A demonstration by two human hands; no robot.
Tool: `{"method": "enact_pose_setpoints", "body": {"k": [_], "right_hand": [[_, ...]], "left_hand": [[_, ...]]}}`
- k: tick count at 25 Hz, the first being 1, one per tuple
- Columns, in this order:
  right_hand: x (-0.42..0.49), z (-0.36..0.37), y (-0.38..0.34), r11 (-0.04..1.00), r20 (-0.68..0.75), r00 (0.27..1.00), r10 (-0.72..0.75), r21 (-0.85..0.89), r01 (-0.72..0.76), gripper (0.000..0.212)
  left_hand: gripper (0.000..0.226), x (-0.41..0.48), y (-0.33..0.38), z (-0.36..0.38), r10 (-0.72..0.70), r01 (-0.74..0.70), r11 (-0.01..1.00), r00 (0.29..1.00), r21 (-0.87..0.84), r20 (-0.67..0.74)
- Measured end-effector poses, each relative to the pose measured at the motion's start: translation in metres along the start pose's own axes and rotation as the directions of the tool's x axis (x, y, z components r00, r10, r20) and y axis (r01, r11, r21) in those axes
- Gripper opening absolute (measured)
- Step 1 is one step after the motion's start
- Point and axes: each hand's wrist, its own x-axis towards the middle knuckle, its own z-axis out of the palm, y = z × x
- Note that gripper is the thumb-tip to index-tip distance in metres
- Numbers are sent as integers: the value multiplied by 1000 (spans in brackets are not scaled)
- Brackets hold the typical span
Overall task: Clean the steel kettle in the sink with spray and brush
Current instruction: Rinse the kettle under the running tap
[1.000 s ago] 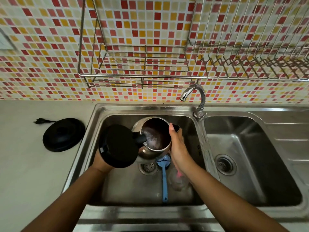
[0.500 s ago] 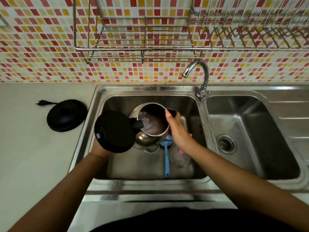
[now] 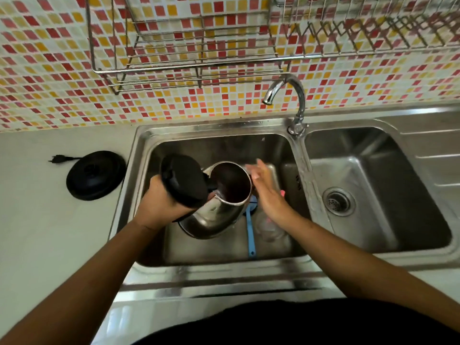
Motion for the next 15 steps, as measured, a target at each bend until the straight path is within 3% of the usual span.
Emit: {"method": "enact_pose_setpoints", "body": {"k": [2,5,7,10,15], "right_hand": [[0,-22,9,997,-230,972,-55,-65,41,58],[0,-64,40,898,-491,862,-130,-427,-108,61],[-1,-79,69,752,-508,853,-116,-607,-259,66],[-1,-80,88,575,-446,891,-87,-753,-321,65],[6,-83,87,556,-435,897,-73,-765,-326,63]], "left_hand": [[39,12,7,4,133,-153,979,981,134,144],[60,27,1,9,216,-281,929,940,240,266],[68,35,4,11,232,-333,885,921,324,312],[76,47,6,11,205,-338,823,927,457,315],[60,63,5,13,149,-281,796,949,536,277]]}}
